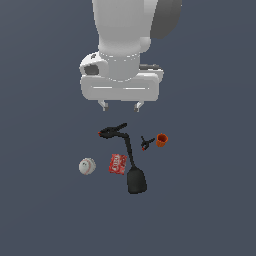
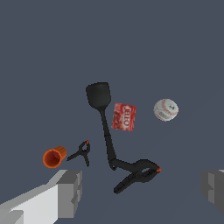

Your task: Pick up a designated object from a clutter of objects.

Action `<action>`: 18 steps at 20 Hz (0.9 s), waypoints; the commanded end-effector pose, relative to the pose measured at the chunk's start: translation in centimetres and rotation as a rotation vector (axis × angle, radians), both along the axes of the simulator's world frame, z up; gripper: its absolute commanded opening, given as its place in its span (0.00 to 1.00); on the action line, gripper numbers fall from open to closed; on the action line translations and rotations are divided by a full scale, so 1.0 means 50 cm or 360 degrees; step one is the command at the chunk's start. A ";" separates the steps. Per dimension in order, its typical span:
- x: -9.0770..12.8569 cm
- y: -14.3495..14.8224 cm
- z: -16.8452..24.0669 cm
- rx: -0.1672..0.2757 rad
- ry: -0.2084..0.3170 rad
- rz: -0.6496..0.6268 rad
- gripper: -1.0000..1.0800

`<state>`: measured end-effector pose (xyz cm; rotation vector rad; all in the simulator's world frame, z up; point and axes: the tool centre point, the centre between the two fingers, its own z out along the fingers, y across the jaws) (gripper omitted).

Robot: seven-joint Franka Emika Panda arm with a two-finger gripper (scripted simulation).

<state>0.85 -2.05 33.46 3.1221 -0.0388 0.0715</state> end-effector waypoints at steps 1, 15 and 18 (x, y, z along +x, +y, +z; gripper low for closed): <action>0.000 0.000 0.000 0.0000 0.0000 0.0000 0.96; -0.011 -0.012 0.006 0.0026 0.0014 -0.0077 0.96; -0.009 -0.014 0.004 0.0027 0.0015 -0.0070 0.96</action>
